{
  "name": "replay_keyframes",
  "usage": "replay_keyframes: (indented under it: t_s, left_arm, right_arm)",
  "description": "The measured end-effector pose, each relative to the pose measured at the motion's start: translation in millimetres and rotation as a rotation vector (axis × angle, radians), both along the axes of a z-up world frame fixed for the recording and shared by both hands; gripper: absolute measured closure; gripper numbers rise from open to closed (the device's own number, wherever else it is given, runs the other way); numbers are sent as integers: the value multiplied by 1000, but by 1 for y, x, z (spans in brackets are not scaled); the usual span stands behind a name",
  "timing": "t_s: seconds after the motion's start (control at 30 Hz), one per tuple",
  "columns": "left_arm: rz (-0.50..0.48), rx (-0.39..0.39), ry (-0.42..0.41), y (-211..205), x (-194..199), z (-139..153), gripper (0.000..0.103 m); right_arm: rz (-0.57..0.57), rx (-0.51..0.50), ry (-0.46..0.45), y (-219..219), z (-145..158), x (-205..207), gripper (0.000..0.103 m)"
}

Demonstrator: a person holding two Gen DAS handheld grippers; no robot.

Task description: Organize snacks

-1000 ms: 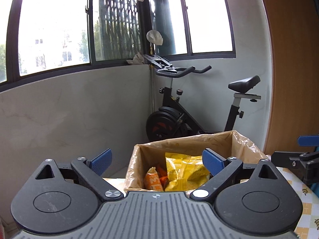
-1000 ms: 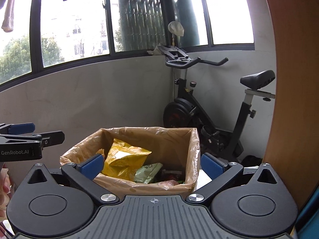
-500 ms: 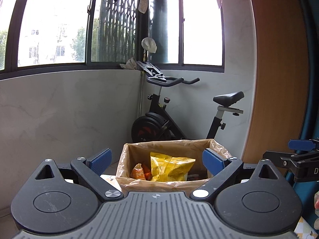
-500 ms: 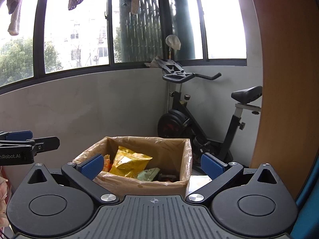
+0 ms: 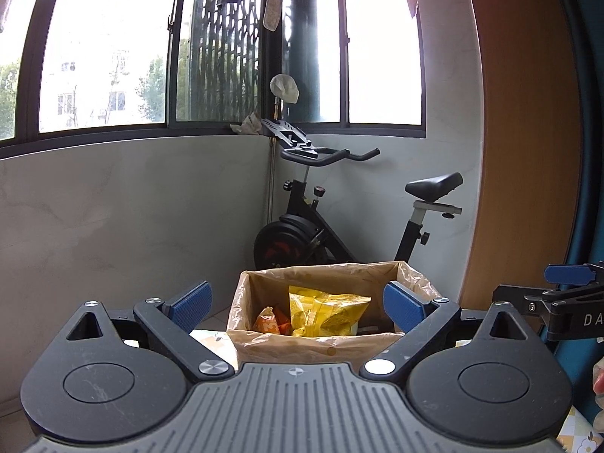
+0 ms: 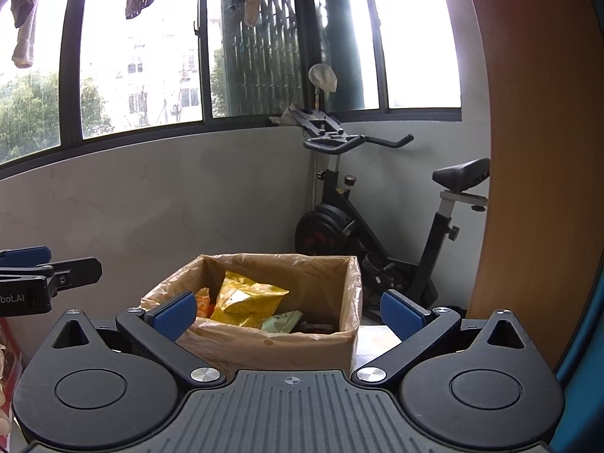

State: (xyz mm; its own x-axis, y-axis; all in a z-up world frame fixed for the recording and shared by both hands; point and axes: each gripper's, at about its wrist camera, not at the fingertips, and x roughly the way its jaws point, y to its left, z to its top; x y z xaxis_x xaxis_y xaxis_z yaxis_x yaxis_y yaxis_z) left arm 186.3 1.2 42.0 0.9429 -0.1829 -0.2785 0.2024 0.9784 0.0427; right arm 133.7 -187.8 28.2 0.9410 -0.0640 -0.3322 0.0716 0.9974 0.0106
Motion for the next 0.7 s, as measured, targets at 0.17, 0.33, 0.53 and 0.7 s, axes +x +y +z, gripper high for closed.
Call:
replay_keyframes:
  t_s: [0.17,0.33,0.53,0.7]
  left_arm:
    - [1,-1,4,0,1,0,4]
    - [6,-4,8,0,1,-1,4]
    - [5,2,8,1,-1,-1,4]
    - [6,-5,5,2,-1,-2,4]
  right_arm:
    - [-6,4,1,0,-1,-2,0]
    - [-11,5,5,-1,-2,-2,0]
    - [-14,6,8,-1,-2,-2,0]
    - [-13,4,4,-2,-1,-2,0]
